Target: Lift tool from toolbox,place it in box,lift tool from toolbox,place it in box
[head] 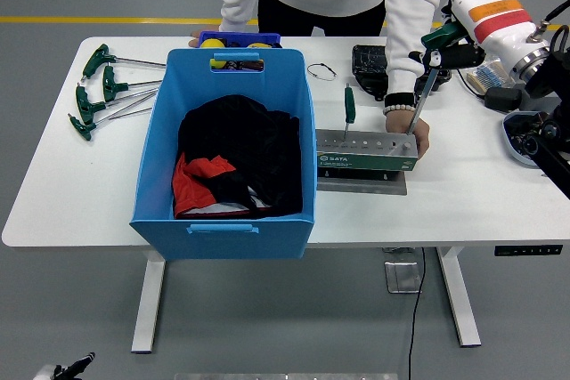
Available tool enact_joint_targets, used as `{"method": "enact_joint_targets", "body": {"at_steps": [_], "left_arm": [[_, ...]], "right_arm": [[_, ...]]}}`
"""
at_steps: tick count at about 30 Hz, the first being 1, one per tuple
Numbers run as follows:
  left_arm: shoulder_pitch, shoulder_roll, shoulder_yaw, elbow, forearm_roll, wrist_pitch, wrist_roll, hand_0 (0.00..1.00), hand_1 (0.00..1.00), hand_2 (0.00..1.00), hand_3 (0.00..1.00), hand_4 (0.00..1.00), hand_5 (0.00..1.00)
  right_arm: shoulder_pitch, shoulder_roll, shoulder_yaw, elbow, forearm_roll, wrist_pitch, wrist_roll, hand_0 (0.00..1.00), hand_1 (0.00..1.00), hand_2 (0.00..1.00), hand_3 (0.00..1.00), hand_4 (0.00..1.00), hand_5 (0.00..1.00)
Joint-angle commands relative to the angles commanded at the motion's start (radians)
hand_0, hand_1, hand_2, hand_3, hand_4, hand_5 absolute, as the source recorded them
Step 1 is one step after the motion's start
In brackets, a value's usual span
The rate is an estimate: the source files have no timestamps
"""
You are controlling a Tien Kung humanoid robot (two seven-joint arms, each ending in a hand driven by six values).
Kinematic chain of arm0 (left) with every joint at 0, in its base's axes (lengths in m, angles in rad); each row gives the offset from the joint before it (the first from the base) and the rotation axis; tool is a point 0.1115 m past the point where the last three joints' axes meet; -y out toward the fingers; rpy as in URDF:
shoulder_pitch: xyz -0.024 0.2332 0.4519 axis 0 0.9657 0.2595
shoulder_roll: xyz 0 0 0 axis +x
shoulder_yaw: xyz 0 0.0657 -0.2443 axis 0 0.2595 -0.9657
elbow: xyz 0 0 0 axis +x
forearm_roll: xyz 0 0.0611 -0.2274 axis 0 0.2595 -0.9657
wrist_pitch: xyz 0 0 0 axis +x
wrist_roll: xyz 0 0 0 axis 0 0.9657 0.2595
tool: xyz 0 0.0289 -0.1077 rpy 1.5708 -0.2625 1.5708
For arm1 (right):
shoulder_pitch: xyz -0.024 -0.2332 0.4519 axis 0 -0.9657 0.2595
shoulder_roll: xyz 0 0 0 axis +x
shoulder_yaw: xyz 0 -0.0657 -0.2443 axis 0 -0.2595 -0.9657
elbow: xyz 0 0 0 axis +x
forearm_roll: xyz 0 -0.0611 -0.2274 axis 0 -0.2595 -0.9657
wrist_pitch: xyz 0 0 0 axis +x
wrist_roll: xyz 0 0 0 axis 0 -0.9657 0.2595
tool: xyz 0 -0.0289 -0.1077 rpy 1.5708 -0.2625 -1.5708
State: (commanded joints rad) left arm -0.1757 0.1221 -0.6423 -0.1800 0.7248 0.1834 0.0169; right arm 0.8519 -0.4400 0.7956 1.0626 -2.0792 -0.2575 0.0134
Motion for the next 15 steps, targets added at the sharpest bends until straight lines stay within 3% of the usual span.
{"method": "enact_joint_targets", "body": {"at_steps": [9,15], "left_arm": [[0.005,0.002,-0.018,0.000,0.015,0.000,0.002,0.706,0.712,0.736,0.735,0.745,0.691],[0.009,0.001,-0.013,0.000,0.015,-0.002,0.004,0.706,0.712,0.736,0.735,0.745,0.691]], "right_arm": [[0.031,-0.042,0.023,0.155,-0.005,0.034,-0.018,0.002,0.002,0.002,0.002,0.889,0.560],[0.063,-0.025,0.035,0.290,0.014,0.046,-0.030,0.002,0.002,0.002,0.002,0.889,0.560]]}}
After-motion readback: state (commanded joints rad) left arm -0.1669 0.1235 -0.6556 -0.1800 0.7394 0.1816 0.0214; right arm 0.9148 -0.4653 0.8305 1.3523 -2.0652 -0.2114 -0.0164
